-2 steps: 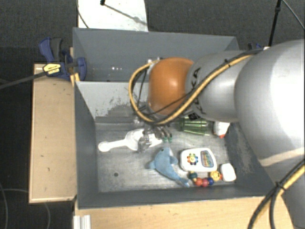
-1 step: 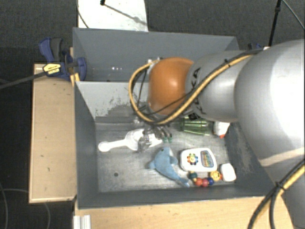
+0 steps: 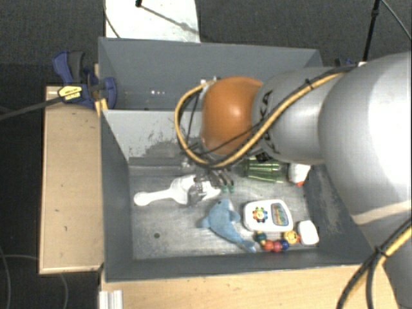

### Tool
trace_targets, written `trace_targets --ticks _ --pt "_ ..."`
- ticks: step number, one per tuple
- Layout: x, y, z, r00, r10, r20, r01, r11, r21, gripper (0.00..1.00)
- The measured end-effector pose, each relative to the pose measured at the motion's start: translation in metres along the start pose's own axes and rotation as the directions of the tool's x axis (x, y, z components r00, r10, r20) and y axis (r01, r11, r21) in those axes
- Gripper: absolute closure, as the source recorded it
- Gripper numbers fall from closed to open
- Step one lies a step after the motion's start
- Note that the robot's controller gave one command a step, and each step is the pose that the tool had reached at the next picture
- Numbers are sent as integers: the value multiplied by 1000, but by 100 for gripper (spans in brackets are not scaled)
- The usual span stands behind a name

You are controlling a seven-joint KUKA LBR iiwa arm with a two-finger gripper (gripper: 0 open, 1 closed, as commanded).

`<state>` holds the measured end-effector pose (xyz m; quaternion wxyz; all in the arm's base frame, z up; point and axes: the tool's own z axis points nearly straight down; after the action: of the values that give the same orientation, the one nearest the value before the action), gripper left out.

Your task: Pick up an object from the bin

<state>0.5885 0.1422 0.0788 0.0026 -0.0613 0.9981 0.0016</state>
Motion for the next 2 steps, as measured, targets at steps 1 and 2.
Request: trace_targets --ticks 1,2 --pt "1 0 -17 1000 1 -7 -1 1000 2 100" --pt "-1 0 -30 1000 2 0 -2 1000 1 100"
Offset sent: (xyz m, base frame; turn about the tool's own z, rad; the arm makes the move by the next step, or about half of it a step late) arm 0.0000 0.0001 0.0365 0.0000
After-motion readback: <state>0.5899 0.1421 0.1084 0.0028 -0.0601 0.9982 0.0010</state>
